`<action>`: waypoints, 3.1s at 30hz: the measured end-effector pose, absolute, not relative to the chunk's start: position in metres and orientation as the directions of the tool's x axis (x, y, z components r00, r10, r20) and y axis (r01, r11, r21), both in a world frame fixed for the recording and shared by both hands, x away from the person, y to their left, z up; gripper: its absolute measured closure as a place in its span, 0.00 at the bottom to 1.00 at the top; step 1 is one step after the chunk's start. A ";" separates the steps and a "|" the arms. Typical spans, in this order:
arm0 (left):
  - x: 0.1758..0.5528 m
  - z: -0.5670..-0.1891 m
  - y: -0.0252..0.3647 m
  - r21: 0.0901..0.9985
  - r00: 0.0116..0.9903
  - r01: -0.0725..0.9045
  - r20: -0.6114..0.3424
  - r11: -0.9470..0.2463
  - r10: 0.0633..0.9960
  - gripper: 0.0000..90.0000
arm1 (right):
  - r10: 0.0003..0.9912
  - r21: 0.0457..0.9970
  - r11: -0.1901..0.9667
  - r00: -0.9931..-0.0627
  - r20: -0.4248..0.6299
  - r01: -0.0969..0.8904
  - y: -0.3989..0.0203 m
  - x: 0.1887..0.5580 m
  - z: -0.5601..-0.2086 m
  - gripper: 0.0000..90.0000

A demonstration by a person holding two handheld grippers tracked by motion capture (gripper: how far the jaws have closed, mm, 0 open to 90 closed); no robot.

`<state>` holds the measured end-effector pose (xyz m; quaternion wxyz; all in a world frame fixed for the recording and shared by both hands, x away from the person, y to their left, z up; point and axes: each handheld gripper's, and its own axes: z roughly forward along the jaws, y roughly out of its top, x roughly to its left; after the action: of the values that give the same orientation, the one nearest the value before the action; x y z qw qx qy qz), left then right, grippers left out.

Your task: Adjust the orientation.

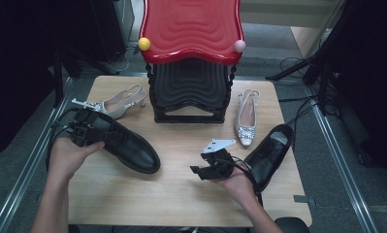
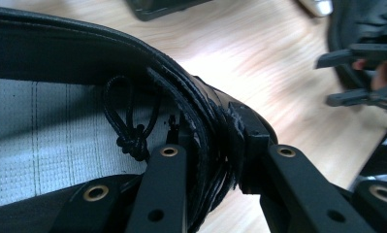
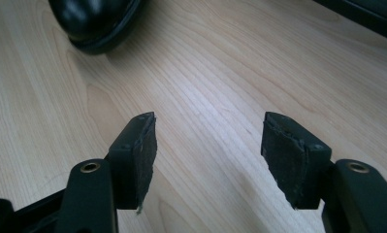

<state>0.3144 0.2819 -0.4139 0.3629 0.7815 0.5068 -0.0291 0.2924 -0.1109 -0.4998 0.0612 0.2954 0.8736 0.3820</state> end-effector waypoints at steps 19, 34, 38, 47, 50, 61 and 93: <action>0.305 -0.422 0.221 0.525 0.508 0.815 -0.446 -0.244 0.737 0.85 | 0.522 0.750 0.512 -0.845 0.115 0.418 -0.098 0.295 -0.488 0.43; 0.320 -0.456 0.181 0.475 0.527 0.830 -0.500 -0.291 0.687 0.82 | 0.536 0.763 0.486 -0.835 0.125 0.426 -0.105 0.292 -0.486 0.43; 0.323 -0.459 0.184 0.458 0.509 0.841 -0.492 -0.287 0.706 0.77 | 0.540 0.764 0.483 -0.832 0.124 0.427 -0.105 0.291 -0.487 0.43; 0.326 -0.459 0.184 0.449 0.545 0.824 -0.460 -0.346 0.701 0.64 | 0.536 0.766 0.468 -0.830 0.152 0.442 -0.102 0.284 -0.486 0.44; 0.325 -0.454 0.186 0.453 0.559 0.815 -0.448 -0.362 0.698 0.56 | 0.537 0.764 0.468 -0.830 0.153 0.443 -0.101 0.282 -0.486 0.44; 0.320 -0.431 0.205 0.486 0.574 0.793 -0.395 -0.366 0.718 0.46 | 0.512 0.771 0.476 -0.846 0.149 0.424 -0.094 0.269 -0.486 0.45; 0.321 -0.422 0.243 0.533 0.571 0.770 -0.329 -0.351 0.752 0.39 | 0.413 0.709 0.551 -0.882 0.225 0.439 -0.041 0.239 -0.518 1.00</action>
<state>0.3214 0.2426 -0.4224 0.3320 0.8217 0.4631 -0.0133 0.2394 -0.0409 -0.5175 -0.0161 0.2419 0.8806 0.4071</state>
